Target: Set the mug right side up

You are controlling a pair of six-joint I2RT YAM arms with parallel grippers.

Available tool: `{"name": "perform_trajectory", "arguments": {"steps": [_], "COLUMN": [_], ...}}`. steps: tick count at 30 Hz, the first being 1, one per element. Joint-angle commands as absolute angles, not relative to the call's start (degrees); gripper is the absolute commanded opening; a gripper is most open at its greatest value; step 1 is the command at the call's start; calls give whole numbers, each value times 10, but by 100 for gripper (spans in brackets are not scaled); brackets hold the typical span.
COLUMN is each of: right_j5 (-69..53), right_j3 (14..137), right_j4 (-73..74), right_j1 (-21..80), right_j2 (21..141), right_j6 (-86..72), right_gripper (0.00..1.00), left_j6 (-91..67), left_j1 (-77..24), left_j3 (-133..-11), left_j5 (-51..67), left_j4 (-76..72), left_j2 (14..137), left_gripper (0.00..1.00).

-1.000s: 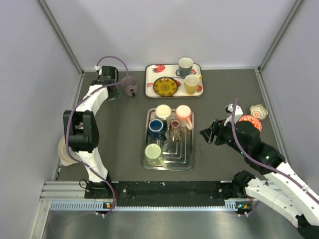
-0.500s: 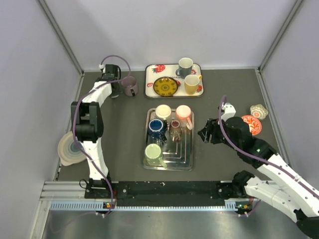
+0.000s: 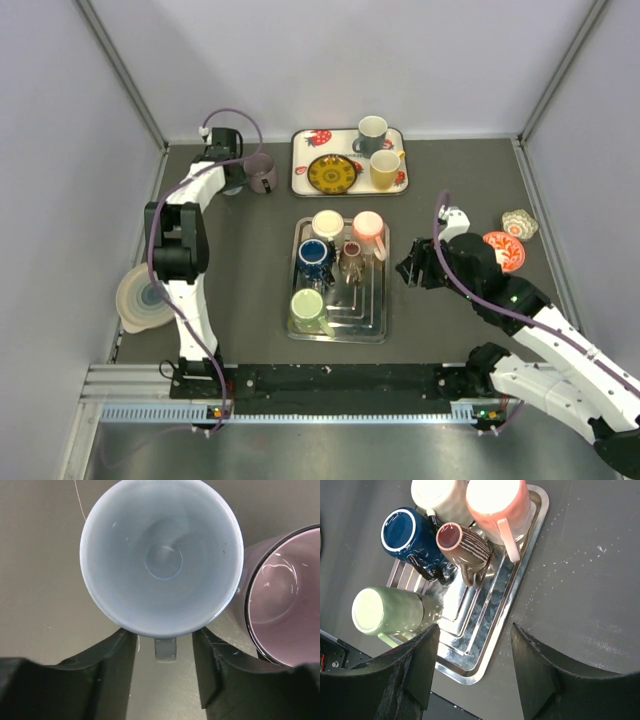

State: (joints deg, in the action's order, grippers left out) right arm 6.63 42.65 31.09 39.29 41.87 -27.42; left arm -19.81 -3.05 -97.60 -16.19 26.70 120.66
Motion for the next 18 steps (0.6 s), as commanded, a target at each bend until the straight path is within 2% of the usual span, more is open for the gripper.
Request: {"name": "perform_trajectory", "arguments": {"steps": [1,4,8,10,11,14,16,18], "right_j5": [72,69,71,76,78,76,62,71], "right_j3": [448,448,452,456,459,475,494,507], "right_j4": [301,299,288,286,286,284,285,286], "right_j1": [399,399,400,404,409,441,479,517], "right_j2": [416,417,433,459,470,508,529,558], "right_j6": [-269,-265,-249,-227,-218,-191,-170,-147], "right_gripper": [59,60,58,57,57,57,57,59], "left_j6": [-213,-228,-271,-280,-276,-277,-281,-304], "left_j1": [-23,-21,-29,-56,-68,-138,-191,-209], "left_j3": [-983,-963,-913,-824,-759,-654,-608,-549], "left_j5": [-191,-207,-193,-203,-215,-252,-263,-222], "left_j4": [249,252,305,288,278,270,272,271], "left_j2": [1164,1117,986,918,847,721,666,596], "left_gripper": [59,64,66,67,68,80,98,99]}}
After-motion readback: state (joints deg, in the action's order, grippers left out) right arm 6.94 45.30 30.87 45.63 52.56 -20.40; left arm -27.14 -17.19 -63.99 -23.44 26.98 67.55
